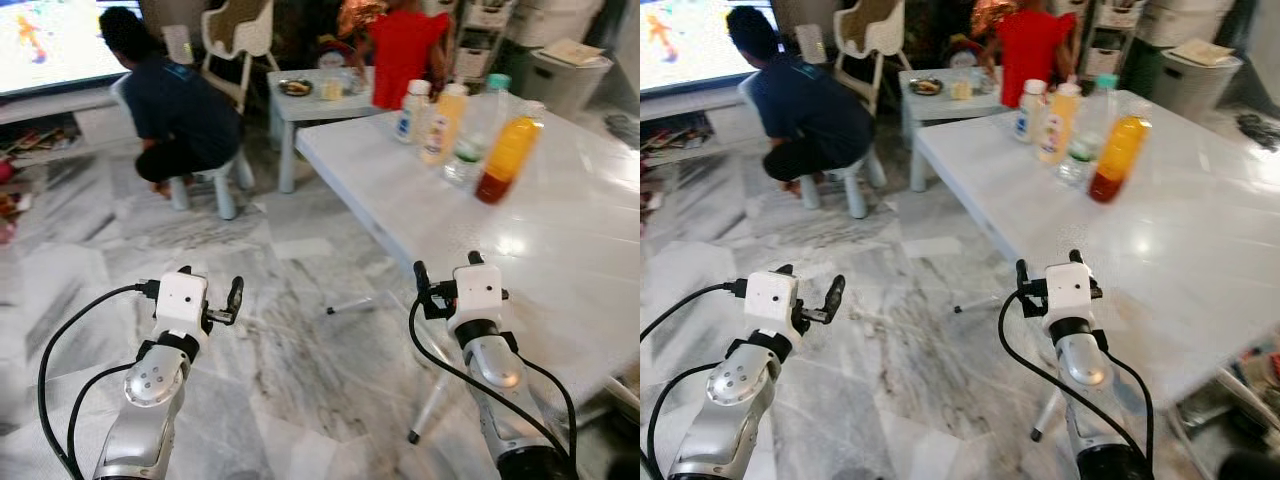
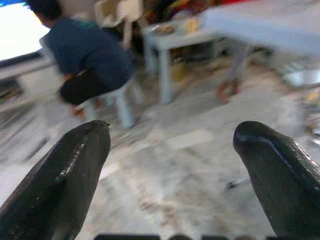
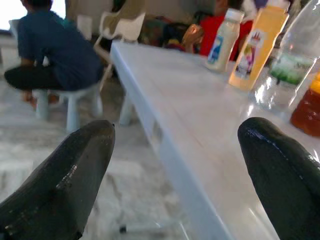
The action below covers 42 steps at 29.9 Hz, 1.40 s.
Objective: Restocking fridge
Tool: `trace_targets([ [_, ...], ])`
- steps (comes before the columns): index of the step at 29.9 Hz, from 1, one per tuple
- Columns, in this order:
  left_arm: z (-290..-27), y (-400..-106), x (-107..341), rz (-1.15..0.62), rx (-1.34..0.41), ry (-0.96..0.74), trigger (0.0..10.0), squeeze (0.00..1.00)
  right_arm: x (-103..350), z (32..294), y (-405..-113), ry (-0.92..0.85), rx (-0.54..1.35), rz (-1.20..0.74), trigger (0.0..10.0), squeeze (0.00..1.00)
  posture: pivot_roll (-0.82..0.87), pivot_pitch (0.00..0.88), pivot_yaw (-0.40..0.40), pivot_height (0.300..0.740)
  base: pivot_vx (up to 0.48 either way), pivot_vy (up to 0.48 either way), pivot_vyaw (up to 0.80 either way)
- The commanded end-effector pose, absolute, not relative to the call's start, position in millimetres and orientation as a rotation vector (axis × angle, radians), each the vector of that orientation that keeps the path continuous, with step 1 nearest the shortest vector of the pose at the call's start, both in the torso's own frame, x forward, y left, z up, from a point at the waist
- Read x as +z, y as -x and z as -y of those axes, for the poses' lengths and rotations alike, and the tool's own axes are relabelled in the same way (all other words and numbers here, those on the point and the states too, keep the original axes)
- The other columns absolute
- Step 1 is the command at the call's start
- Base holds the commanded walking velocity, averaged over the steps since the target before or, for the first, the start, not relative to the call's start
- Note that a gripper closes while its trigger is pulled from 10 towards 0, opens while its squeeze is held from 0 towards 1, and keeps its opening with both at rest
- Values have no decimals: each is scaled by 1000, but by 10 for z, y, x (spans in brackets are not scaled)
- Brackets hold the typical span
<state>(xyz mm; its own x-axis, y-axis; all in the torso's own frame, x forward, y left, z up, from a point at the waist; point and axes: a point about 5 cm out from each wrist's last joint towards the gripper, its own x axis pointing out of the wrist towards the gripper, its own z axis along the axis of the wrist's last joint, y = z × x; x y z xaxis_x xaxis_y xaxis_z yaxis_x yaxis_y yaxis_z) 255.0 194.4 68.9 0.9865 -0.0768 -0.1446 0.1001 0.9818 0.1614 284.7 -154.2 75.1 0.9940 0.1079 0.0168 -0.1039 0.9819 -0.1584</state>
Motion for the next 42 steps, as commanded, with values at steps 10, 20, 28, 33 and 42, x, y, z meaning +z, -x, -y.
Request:
trace_targets([
  [10,-1775,-2633,737,-93,-126,-160,10000,0,725,1721,-2820,177,53,10,10000,0,-3,0,-38,740,356,322,-774],
  [20,-1737,-2681,754,-79,-140,-155,10000,0,736,1713,-2845,177,50,17,10000,0,-5,0,-30,740,356,322,-800],
  [28,-1717,-2710,765,-73,-141,-139,10000,0,751,1691,-2862,172,53,26,10000,0,-5,0,-28,740,357,321,-800],
  [33,-1707,-2729,772,-69,-134,-123,10000,0,761,1686,-2878,170,55,33,10000,0,-5,0,-27,740,346,332,-129],
  [42,-1698,-2744,797,-56,-136,-137,10000,0,770,1649,-2891,176,60,41,10000,0,-7,0,-27,740,319,345,0],
])
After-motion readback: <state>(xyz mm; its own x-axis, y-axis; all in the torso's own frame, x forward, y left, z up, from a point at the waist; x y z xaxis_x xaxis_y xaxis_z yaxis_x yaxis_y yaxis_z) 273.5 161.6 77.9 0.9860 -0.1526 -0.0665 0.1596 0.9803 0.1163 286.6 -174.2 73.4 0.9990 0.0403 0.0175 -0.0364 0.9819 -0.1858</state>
